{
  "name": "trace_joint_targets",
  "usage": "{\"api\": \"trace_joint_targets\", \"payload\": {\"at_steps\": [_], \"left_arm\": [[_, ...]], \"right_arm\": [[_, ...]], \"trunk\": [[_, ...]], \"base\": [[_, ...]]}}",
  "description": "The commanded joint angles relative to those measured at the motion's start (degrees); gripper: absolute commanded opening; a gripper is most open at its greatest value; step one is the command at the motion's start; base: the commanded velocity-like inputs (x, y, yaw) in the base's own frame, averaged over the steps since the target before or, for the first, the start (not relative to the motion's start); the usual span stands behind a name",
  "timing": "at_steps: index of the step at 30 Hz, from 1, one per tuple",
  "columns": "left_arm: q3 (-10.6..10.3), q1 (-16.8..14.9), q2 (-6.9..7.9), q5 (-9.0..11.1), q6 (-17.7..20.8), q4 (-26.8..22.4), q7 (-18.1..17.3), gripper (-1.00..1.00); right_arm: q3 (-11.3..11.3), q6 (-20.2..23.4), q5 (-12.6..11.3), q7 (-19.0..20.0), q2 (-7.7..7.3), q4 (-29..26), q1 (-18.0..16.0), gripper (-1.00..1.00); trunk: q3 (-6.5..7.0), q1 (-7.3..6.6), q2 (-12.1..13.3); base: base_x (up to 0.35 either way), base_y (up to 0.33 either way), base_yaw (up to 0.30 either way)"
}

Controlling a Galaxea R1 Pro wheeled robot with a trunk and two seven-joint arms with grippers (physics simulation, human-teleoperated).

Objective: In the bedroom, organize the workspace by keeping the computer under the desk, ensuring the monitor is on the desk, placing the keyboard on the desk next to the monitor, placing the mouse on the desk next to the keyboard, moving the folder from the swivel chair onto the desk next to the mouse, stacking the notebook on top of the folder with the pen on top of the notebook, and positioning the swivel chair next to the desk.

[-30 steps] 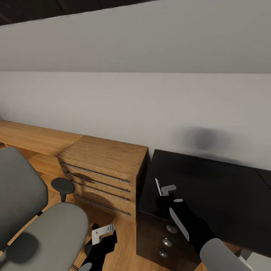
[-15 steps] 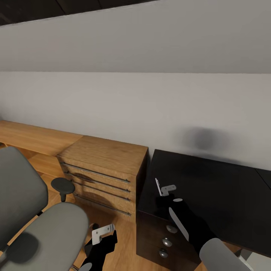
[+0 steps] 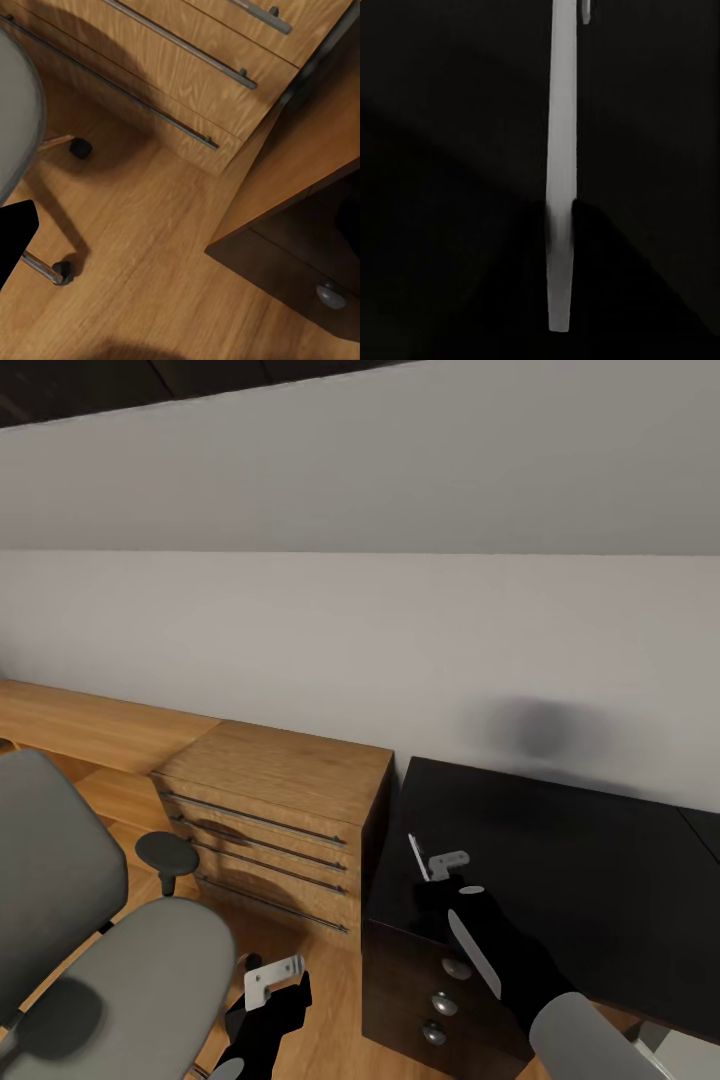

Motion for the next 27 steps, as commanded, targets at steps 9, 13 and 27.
{"api": "trace_joint_targets", "payload": {"at_steps": [9,13,27], "left_arm": [[0.0,0.0,0.04,0.3,0.2,-0.1,0.4,1.0],[0.0,0.0,0.05,0.3,0.2,-0.1,0.4,1.0],[0.0,0.0,0.05,0.3,0.2,-0.1,0.4,1.0]], "right_arm": [[0.3,0.4,-1.4,-0.5,-0.07,3.3,0.0,-1.0],[0.3,0.4,-1.4,-0.5,-0.07,3.3,0.0,-1.0],[0.3,0.4,-1.4,-0.5,-0.07,3.3,0.0,-1.0]], "trunk": [[-0.06,0.01,0.0],[-0.06,0.01,0.0],[-0.06,0.01,0.0]], "base": [[0.013,0.0,0.0],[0.006,0.0,0.0],[0.0,0.0,0.0]]}}
